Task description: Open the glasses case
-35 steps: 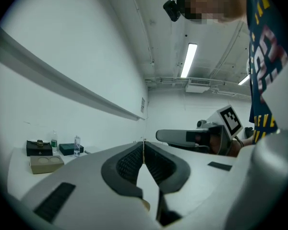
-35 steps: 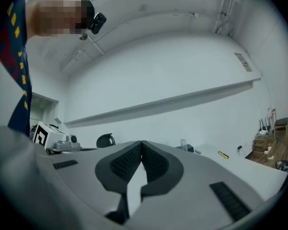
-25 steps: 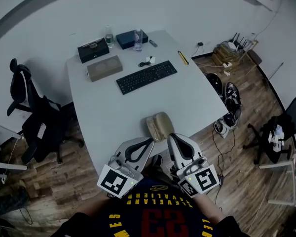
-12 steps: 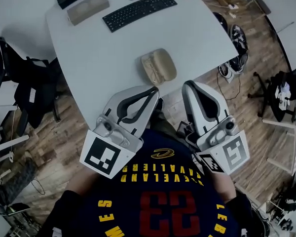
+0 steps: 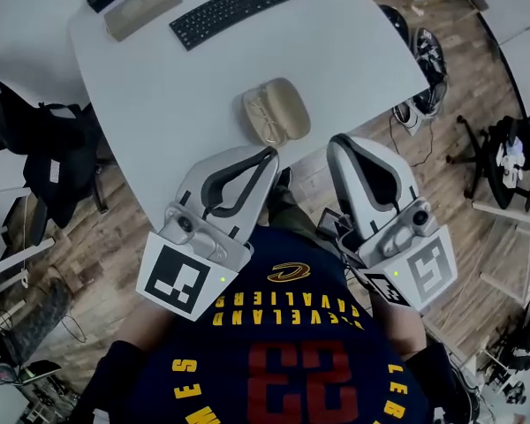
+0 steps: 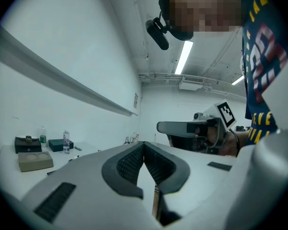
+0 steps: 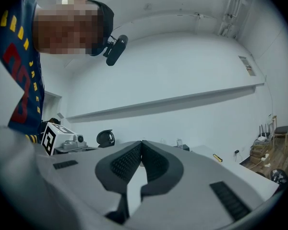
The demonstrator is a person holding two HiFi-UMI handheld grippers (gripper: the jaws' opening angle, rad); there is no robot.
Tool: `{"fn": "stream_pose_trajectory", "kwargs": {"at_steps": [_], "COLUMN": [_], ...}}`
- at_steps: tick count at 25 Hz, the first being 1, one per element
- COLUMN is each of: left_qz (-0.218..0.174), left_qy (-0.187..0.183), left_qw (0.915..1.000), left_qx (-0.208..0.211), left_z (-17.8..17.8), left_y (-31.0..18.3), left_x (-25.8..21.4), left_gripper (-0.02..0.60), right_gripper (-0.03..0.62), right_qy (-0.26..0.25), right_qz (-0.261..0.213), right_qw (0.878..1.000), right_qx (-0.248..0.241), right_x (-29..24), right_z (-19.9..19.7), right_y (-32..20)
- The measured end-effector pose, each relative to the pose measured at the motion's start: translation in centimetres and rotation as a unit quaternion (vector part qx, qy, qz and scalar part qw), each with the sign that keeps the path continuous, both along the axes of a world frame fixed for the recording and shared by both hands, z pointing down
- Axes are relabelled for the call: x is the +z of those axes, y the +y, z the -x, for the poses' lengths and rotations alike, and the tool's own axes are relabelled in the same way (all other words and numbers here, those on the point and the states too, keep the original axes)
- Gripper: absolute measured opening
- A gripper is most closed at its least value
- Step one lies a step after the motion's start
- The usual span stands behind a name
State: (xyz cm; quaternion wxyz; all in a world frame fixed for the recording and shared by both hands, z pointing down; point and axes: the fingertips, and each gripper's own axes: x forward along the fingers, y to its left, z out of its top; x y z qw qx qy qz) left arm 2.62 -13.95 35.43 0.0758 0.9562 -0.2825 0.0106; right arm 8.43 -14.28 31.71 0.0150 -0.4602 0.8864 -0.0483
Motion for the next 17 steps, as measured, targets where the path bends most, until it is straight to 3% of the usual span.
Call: {"fn": "stream_pose_trajectory", "kwargs": {"at_steps": [17], "left_qz": [0.019], "left_qy": [-0.004], "left_qw": [0.9997], "left_qx": [-0.017], "left_z": [-0.7], "left_y": [-2.1], "left_x": [0.6], "left_gripper": [0.014], "right_gripper": [0.017], "right_qy": [-0.007], "right_qz": [0.022], "right_qw": [1.0], "right_qx": [-0.008], "right_x": [1.1], "right_z": [-0.5], "right_y": [-1.8]}}
